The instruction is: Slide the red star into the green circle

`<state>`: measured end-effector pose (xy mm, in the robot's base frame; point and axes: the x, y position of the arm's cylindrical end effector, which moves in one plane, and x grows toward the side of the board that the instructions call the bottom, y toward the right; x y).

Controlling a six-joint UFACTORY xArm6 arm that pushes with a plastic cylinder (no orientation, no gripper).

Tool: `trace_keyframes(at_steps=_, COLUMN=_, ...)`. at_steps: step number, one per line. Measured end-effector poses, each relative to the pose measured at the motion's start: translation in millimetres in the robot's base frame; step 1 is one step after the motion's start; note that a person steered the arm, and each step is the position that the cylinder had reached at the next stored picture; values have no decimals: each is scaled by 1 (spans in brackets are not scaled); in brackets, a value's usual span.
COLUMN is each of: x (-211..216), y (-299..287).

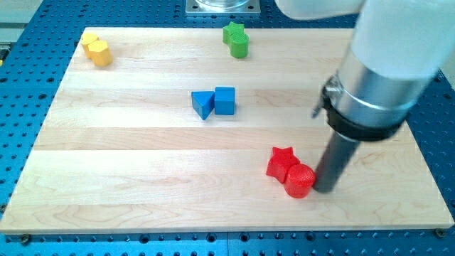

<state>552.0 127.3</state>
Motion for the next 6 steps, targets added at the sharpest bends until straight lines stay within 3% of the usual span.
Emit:
trace_keyframes(at_steps=1, x=14, y=-9)
trace_keyframes(at_steps=2, x=48, y=22)
trace_keyframes(at_steps=4, x=48, y=-56)
trace_keyframes(at_steps=5, x=19, y=-72)
trace_keyframes(at_steps=6, x=-56, y=-47)
